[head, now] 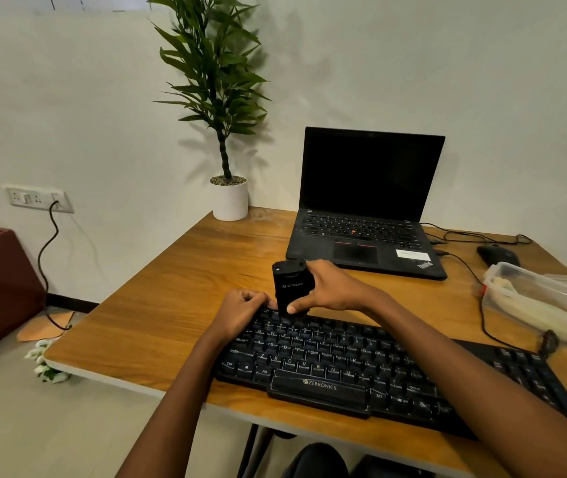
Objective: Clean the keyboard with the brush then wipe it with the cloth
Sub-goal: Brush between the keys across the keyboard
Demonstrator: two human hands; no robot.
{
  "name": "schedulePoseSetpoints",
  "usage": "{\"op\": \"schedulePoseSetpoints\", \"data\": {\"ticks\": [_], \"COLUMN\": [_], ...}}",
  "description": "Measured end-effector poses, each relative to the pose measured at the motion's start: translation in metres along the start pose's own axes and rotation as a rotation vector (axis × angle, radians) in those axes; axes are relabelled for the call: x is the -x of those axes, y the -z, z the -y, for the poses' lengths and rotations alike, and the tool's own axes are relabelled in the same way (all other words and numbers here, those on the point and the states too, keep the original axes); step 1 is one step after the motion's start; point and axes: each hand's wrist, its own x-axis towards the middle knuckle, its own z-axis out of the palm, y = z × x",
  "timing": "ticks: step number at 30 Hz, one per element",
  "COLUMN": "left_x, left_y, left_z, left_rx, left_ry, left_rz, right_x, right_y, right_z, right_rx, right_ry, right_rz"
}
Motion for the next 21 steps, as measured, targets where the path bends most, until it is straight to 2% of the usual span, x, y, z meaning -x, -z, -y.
{"op": "schedulePoseSetpoints", "data": {"ticks": [5,9,12,15,21], "left_x": [-0.002,-0.002,-0.002,-0.002,-0.002], "left_y": [0.002,0.002,0.0,0.0,0.001], "left_z": [0.004,0.003,0.002,0.002,0.003], "left_rx": [0.001,-0.001,-0.007,0.0,-0.007], "left_ry": [0.01,-0.006,0.003,0.007,0.015], "left_rz": [0.017,0.019,0.01,-0.001,0.008], "right_x": [-0.004,0.0,0.0,-0.003,-0.005], "right_y": [0.001,-0.002,-0.006,-0.009,-0.004], "right_z": [-0.018,-0.011,-0.004,-0.003,0.002], "right_rx": [0.122,-0.06,-0.129,-0.007,0.091], "right_ry": [-0.024,-0.001,0.011,0.029,0.067], "right_rz": [-0.11,-0.198,-0.135,-0.041,-0.136]}}
